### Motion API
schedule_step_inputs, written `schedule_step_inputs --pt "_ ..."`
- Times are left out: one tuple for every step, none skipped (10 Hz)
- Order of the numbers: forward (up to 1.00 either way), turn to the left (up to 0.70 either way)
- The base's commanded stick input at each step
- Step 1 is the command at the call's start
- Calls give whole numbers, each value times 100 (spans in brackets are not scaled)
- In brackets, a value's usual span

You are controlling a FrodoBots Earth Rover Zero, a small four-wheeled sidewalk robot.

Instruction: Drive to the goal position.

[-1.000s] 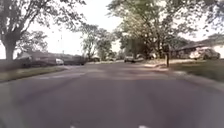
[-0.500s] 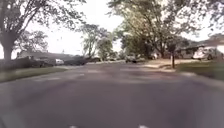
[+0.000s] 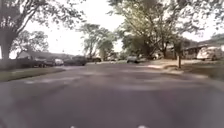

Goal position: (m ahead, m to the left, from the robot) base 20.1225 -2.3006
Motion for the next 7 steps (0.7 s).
schedule_step_inputs --pt "100 0" --pt "100 0" --pt "100 0" --pt "100 0" --pt "100 0" --pt "100 0" --pt "100 0"
